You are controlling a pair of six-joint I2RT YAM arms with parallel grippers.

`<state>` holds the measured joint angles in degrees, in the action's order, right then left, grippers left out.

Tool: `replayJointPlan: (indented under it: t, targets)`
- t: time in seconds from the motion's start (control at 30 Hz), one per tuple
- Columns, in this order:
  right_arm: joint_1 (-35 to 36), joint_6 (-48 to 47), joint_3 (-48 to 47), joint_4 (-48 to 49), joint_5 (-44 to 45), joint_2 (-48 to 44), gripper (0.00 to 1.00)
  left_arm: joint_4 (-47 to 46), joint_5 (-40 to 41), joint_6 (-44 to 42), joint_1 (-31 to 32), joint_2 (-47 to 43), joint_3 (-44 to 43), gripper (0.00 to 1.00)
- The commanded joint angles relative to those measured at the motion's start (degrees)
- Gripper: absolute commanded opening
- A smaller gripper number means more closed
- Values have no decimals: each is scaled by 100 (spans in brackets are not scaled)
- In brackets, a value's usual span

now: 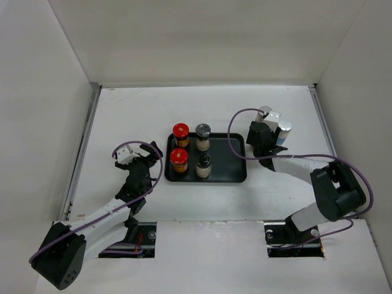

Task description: Organize the condiment bottles

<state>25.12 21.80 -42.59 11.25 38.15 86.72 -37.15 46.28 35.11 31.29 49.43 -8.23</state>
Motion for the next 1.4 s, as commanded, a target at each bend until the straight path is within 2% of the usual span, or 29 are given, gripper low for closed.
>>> replayJointPlan:
  t: [0.0,0.13,0.2,0.4,0.6,0.63,0.7,0.77,0.8,0.83,0.97,1.1,1.23,1.37]
  targets:
    - [295,-184,-39,704,368,-690,60,-258,-67,75,-4,-56,32,99]
    - [786,-370,49,747,413,-1279,58,-258,-67,75,13,-100,32,99]
    - [1094,-343,31,748,220,-1272,58,-267,-67,75,-4,-100,41,99]
    - [1569,-185,-469,1151,-211,-236,59,-267,-84,83,13,-12,14,99]
    - [1614,-176,-1014,1415,-466,635,63,-267,-93,83,-4,-109,49,99]
    - [1614,-176,-1032,1442,-493,671,65,-267,-93,83,-22,-92,49,99]
    - [1666,-202,-1085,1459,-484,750,78,-241,-93,83,-40,-56,41,99]
    - [1667,-203,-1076,1398,-467,654,95,-232,-102,83,4,-82,32,99]
    - [1667,-211,-1015,1398,-449,523,100,-249,-102,83,4,-83,32,99]
    - [1667,-229,-954,1381,-423,339,100,-267,-102,83,-4,-65,32,99]
    - [1202,-325,-856,1117,-326,-277,100,-267,-128,83,22,58,-3,99]
    - [298,-588,-1189,740,-36,-507,100,-276,-146,92,-4,93,-21,99]
    - [-362,-967,-1760,318,26,-148,100,-267,-163,92,31,-21,5,99]
    - [-688,-1160,-2393,-297,-333,371,100,-241,-172,92,-4,32,-3,99]
